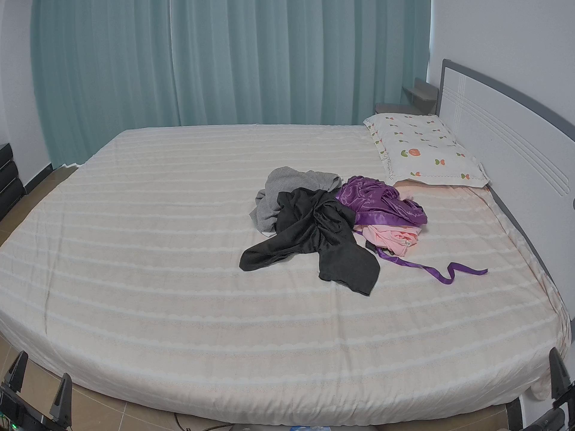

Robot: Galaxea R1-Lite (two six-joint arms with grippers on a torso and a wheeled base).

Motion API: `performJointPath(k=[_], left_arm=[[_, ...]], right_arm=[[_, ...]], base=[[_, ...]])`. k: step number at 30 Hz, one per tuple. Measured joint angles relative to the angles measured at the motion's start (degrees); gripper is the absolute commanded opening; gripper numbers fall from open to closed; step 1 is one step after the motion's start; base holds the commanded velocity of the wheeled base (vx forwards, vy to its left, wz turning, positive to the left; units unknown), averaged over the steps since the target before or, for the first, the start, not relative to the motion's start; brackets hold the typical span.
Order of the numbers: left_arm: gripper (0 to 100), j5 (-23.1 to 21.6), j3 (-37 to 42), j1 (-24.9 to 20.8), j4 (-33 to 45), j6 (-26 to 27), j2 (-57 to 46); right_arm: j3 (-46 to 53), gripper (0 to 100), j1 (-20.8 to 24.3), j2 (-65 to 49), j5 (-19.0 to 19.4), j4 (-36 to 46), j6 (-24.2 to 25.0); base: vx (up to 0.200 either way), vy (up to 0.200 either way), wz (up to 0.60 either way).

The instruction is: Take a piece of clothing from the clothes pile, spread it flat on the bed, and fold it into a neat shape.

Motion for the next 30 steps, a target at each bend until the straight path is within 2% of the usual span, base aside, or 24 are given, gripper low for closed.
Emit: performJointPath(k=[9, 19, 30], left_arm=[[100, 0.02, 0.0, 0.0, 0.0, 0.0, 0.0], [100, 0.02, 0.0, 0.0, 0.0, 0.0, 0.0], [100, 0.02, 0.0, 0.0, 0.0, 0.0, 0.0]], right_arm=[[-6.75, 100, 1.5, 16.13, 3.32, -2.0, 3.33], [-11.47, 100, 4.3, 42.83, 5.05, -12.54, 5.99], [-21.53, 100, 5.44, 74.08, 5.12, -22.75, 9.02]], base=[[0.0, 0.0, 0.0], [0.0, 0.0, 0.0], [0.0, 0.0, 0.0]])
